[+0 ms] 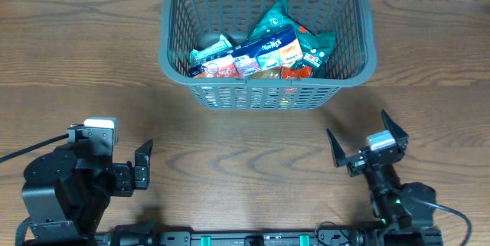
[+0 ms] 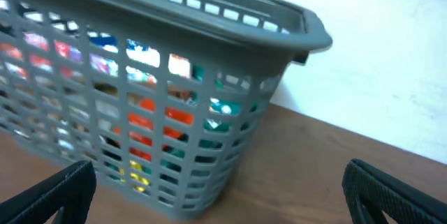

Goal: Pack container

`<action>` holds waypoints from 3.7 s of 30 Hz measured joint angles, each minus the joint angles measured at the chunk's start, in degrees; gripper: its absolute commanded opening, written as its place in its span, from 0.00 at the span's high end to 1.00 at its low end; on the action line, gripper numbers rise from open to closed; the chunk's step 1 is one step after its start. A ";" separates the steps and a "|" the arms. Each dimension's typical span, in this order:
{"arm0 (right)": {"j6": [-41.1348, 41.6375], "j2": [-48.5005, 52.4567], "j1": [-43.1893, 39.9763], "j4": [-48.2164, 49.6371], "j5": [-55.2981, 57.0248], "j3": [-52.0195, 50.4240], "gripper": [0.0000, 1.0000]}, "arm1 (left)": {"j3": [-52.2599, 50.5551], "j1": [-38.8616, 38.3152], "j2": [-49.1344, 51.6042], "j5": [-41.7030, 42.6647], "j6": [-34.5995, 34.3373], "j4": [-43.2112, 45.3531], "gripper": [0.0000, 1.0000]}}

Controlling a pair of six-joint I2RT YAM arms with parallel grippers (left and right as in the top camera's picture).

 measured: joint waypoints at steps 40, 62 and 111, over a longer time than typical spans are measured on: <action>6.32 -5.25 0.31 2.91 13.22 -10.16 0.01 | 0.00 0.00 0.00 0.02 0.00 -0.02 0.01; 6.32 -5.25 0.31 2.93 13.38 -10.19 0.01 | -12.00 0.00 -10.49 1.31 -0.04 17.90 0.01; 6.32 -5.38 0.31 2.91 13.40 -10.19 0.01 | -57.51 -4.92 -33.44 -1.79 -0.44 50.80 0.01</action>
